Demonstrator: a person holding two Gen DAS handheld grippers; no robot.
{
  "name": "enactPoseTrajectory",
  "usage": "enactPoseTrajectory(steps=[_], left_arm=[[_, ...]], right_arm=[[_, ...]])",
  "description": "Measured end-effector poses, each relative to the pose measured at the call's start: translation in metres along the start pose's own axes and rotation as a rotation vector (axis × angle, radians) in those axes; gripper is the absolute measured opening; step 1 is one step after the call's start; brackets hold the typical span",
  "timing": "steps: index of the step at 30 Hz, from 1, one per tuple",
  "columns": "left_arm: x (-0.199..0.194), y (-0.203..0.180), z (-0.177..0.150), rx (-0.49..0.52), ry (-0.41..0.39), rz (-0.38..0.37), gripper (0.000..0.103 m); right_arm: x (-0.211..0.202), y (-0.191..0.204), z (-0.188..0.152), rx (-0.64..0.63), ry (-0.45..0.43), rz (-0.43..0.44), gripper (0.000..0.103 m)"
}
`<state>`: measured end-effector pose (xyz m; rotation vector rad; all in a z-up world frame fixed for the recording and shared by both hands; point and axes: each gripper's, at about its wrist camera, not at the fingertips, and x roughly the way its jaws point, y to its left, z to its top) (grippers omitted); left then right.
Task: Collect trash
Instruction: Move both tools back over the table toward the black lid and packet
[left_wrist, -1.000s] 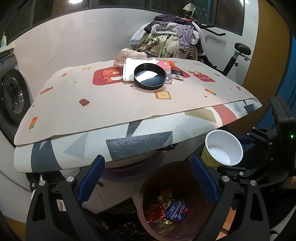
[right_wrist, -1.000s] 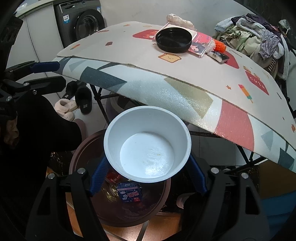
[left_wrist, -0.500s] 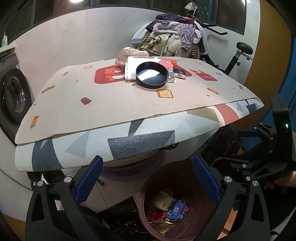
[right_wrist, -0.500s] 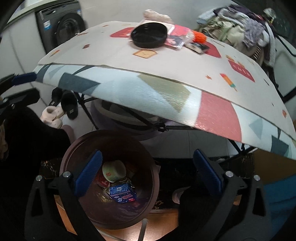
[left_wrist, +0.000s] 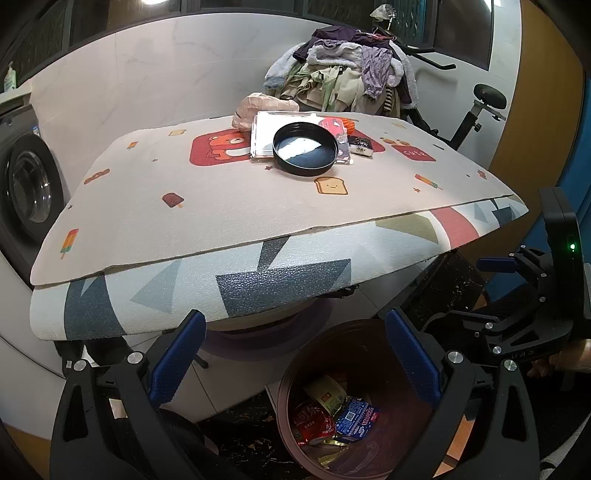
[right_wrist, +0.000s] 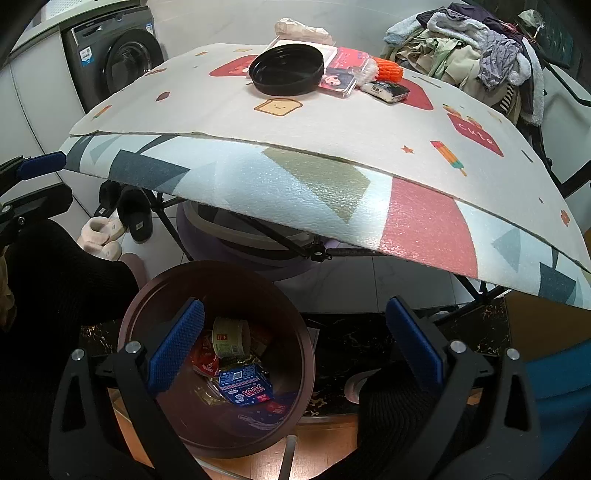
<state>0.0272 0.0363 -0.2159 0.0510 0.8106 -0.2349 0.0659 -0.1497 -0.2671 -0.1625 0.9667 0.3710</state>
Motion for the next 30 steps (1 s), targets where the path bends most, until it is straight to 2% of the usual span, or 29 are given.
enactPoseTrajectory(steps=[16,19,21,25,30], left_arm=[[0.003,-0.006,0.006,0.024,-0.002,0.017,0.096],[0.001,-0.005,0.013,0.025,-0.031,-0.003,0.096],[0.002,-0.004,0.021,0.030,-0.047,-0.002,0.096],[0.008,0.009,0.045,-0.029,-0.054,-0.035,0.096],[0.025,0.017,0.083,-0.051,-0.052,-0.084,0.097]], right_arm=[[-0.006,-0.005,0.005,0.022,-0.012,0.021,0.097],[-0.015,-0.020,0.015,0.080,-0.057,0.031,0.097],[-0.021,-0.039,0.025,0.161,-0.091,0.059,0.097],[-0.031,-0.073,0.044,0.304,-0.164,0.110,0.097],[-0.044,-0.094,0.064,0.352,-0.295,0.069,0.097]])
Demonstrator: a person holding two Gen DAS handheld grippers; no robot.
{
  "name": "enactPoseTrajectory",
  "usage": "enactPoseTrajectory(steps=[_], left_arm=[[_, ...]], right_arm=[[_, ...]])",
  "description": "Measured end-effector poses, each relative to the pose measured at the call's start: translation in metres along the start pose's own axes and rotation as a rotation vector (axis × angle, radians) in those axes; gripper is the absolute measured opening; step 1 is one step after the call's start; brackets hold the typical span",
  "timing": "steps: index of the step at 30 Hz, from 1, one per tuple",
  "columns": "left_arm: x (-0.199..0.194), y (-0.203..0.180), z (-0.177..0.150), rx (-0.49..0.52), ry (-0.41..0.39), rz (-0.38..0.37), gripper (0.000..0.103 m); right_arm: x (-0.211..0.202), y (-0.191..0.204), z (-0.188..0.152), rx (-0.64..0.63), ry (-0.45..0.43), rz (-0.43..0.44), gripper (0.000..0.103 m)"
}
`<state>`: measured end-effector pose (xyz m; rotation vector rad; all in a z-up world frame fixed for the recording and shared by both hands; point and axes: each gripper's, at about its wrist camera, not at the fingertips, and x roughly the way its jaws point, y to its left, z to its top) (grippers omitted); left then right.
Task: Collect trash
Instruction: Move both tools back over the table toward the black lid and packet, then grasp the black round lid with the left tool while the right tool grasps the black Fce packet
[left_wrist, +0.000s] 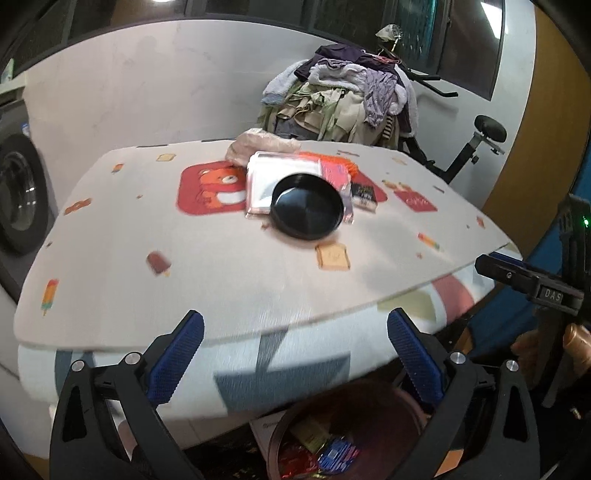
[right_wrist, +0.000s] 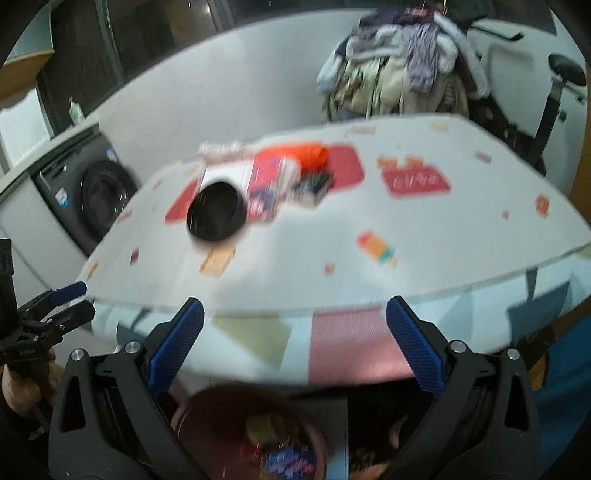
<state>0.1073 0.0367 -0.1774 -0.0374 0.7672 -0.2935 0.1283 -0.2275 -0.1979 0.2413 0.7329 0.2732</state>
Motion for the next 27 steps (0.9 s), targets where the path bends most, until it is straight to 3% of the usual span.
enactPoseTrajectory(steps=[5,10,12,14,17,22,23,25,27], left_arm=[[0.030,-0.007,0.029,0.055,0.007,-0.024,0.097],[0.062,0.002,0.056,0.014,0.016,-0.054,0.096],[0.076,0.009,0.068,-0.013,0.026,-0.055,0.087],[0.091,0.016,0.078,-0.044,0.052,-0.055,0.069],[0.114,0.027,0.090,-0.097,0.091,-0.049,0.051],[0.139,0.039,0.094,-0.143,0.127,-0.032,0.041],[0.141,0.040,0.093,-0.140,0.124,-0.038,0.040],[0.143,0.040,0.092,-0.136,0.124,-0.037,0.040],[0.145,0.039,0.091,-0.139,0.128,-0.044,0.040]], right_arm=[[0.009,-0.009,0.023,0.030,0.011,0.035,0.097],[0.018,-0.013,0.038,-0.012,0.020,-0.037,0.097],[0.022,-0.018,0.041,-0.018,0.018,-0.052,0.097],[0.026,-0.025,0.044,-0.002,0.008,-0.065,0.097],[0.038,-0.035,0.049,0.042,0.021,-0.059,0.097],[0.058,-0.040,0.064,0.053,0.030,-0.049,0.097],[0.065,-0.042,0.070,0.068,0.038,-0.039,0.095],[0.084,-0.049,0.085,0.127,0.049,-0.007,0.077],[0.106,-0.051,0.098,0.152,0.072,-0.015,0.072]])
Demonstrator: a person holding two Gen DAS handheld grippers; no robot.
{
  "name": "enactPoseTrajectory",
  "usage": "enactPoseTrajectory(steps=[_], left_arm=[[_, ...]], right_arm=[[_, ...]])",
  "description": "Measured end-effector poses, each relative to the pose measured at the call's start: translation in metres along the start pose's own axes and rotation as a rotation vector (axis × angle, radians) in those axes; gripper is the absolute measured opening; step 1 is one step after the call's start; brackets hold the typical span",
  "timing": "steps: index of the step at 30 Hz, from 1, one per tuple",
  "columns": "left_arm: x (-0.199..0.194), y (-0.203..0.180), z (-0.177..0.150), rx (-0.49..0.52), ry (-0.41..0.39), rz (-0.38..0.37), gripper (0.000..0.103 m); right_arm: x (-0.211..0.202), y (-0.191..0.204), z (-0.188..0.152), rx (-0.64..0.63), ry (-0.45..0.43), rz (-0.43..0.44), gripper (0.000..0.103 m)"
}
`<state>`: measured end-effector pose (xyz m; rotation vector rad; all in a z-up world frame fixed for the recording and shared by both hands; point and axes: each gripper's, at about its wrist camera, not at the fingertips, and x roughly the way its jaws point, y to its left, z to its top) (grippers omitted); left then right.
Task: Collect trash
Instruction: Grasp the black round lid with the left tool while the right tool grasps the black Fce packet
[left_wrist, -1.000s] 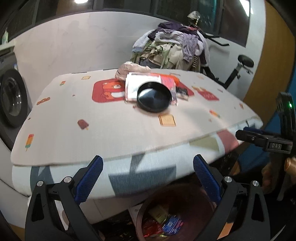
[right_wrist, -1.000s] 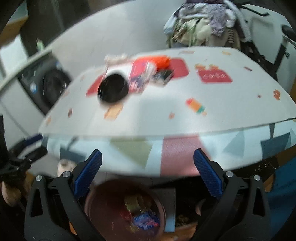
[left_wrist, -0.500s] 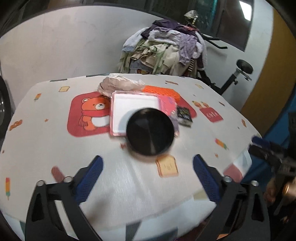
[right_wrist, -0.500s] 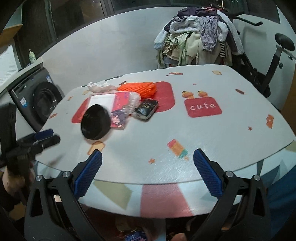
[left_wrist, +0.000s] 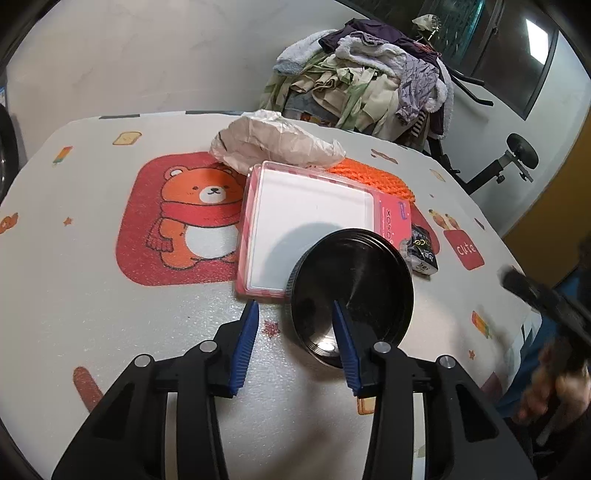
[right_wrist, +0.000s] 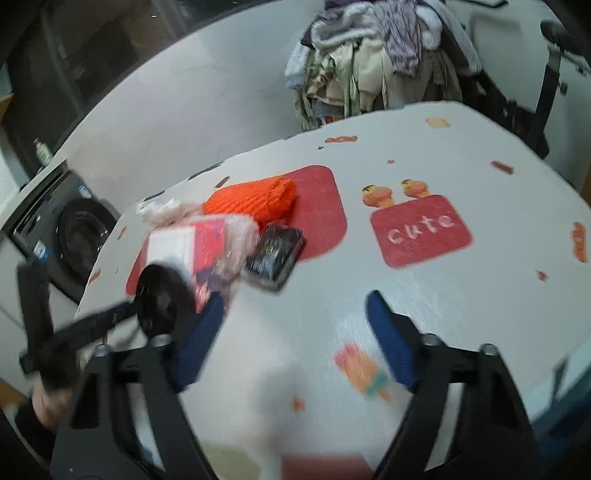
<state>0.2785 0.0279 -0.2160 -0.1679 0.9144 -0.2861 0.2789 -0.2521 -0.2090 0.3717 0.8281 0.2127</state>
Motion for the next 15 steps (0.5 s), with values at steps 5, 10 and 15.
enactPoseTrajectory(steps=[5,10,15], left_arm=[[0.006,0.001,-0.001,-0.001,0.015,-0.008,0.040],[0.010,0.004,0.000,-0.018,0.029,-0.016,0.040],[0.016,0.017,0.003,-0.100,0.038,-0.046,0.040]], right_arm=[[0.052,0.017,0.027,-0.034,0.067,-0.048,0.060],[0.091,0.026,0.042,0.012,0.109,-0.090,0.059],[0.113,0.034,0.044,-0.026,0.140,-0.163,0.056]])
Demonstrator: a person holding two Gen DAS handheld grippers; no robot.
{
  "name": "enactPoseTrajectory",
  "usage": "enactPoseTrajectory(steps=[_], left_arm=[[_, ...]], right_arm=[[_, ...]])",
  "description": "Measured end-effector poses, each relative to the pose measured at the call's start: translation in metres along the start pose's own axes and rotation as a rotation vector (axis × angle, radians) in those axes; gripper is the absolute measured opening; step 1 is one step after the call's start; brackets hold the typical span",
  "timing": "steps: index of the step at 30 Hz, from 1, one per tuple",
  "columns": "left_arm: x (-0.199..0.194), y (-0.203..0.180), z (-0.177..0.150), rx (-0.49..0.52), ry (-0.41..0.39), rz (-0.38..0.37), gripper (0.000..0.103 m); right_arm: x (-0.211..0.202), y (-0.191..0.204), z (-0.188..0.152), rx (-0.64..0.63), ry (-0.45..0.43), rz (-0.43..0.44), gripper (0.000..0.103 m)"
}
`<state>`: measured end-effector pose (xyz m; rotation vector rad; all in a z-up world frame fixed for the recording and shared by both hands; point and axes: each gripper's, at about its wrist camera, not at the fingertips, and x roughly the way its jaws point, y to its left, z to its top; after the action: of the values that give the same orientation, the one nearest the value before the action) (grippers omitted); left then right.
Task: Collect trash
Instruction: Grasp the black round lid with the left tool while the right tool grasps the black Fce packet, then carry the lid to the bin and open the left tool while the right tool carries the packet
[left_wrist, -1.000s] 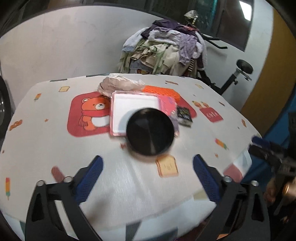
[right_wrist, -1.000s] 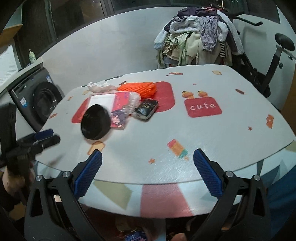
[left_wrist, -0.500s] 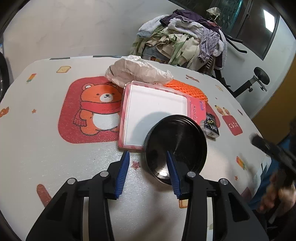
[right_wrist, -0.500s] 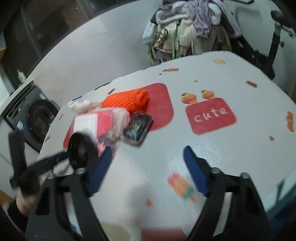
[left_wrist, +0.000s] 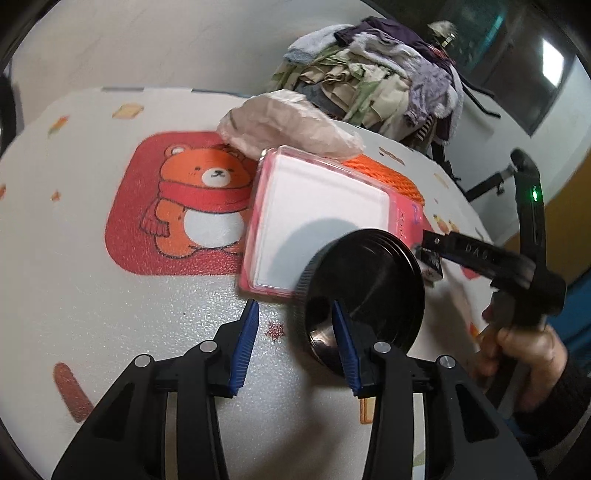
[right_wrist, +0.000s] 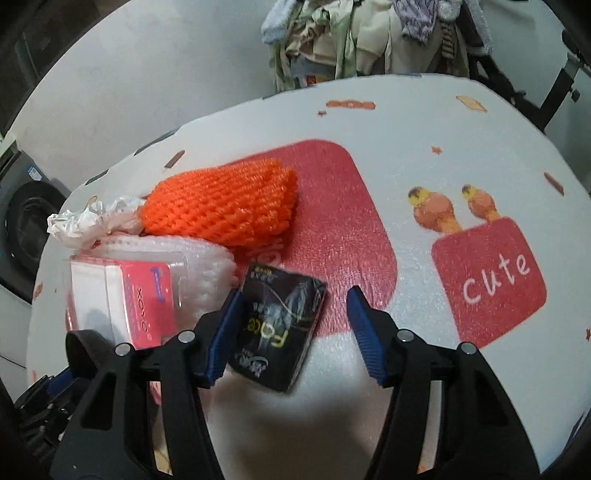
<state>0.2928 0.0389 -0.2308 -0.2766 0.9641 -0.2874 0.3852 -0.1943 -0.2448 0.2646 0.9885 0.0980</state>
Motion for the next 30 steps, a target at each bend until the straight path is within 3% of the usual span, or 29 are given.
enactPoseTrajectory(steps=[1,3,5,7,17,30], left_arm=[[0.001,0.001,0.000,-0.005,0.002,-0.002,0.040],[0.002,-0.002,-0.001,0.016,0.006,0.000,0.030],[-0.001,-0.007,-0.002,0.055,-0.002,0.003,0.009],[-0.007,-0.014,-0.004,0.095,-0.015,0.030,0.006],[-0.048,-0.033,-0.018,0.163,-0.027,-0.017,0.005],[-0.099,-0.058,-0.076,0.242,-0.018,-0.020,0.005]], right_arm=[[0.000,0.001,0.000,-0.011,0.001,-0.003,0.040],[-0.002,0.002,-0.003,-0.034,-0.002,0.015,0.033],[-0.011,0.001,-0.007,-0.042,-0.031,0.024,0.026],[-0.024,-0.004,-0.013,-0.047,-0.065,0.035,0.024],[-0.093,-0.035,-0.057,0.006,-0.166,0.118,0.023],[-0.148,-0.050,-0.134,0.013,-0.164,0.176,0.023]])
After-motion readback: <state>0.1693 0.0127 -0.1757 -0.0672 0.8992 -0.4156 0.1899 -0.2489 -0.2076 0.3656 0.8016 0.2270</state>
